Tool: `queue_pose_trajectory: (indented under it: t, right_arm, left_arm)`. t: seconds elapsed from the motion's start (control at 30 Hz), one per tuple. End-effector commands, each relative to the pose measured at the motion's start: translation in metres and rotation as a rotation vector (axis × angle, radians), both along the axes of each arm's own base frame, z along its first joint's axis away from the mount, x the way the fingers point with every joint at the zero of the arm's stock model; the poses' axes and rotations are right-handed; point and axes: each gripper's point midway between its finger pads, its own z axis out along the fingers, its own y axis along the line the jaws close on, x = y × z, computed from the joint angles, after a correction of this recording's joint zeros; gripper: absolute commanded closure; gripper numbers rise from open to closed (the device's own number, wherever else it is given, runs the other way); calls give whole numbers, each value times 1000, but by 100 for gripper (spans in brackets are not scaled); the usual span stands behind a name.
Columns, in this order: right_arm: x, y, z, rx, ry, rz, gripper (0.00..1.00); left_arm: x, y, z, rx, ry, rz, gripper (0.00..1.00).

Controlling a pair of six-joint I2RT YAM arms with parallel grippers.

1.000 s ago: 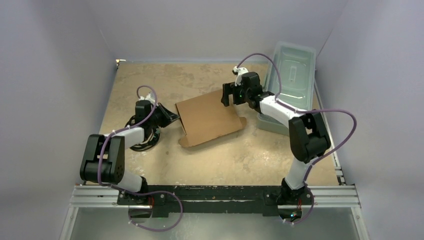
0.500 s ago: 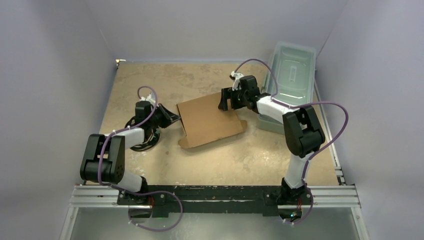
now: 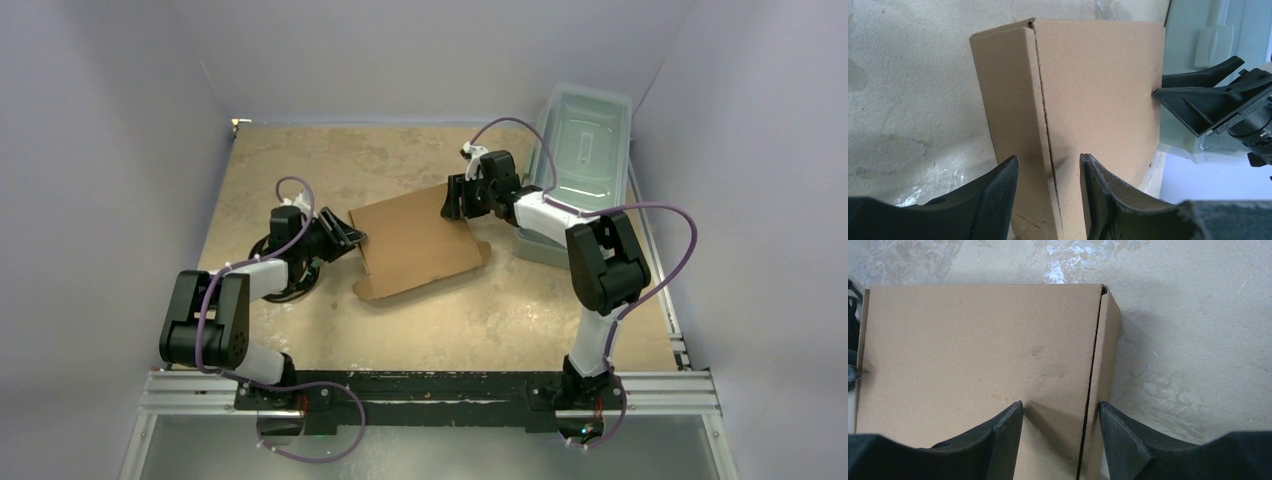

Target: Fold the paper box

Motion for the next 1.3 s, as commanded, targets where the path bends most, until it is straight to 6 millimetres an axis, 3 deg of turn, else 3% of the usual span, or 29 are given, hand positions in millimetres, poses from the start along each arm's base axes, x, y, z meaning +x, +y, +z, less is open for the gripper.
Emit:
queue_pose_trajectory:
  t: [0.0,0.17,0.33,0.47,0.67,0.87,1.07,1.27]
  right_arm:
    - [4,12,32,46,-84,60,41]
    - [-2,16,63,77,-148,104,42]
    - [-13,23,82,114,-177,152,44]
    - [-20,29,90,131,-184,179,45]
    - [-5,19,78,64,-192,82,41]
    - [15,-5,53,-46,-185,-57,24]
    - [7,3,19,-12,-74,-24,22]
    - [-11,22,15,83,-5,80,27]
  left_arm:
    - [-2,0,-4,14,-9,-21,52]
    - [0,-2,-4,11,-10,-28,50]
    - [2,-4,0,6,-23,-33,43]
    - [6,-5,5,-3,-41,-39,45]
    - [10,0,12,41,-44,-23,49]
    - [8,3,4,61,-19,-18,48]
    - [9,2,5,50,-25,-19,48]
    - [11,-6,11,29,-42,-49,61]
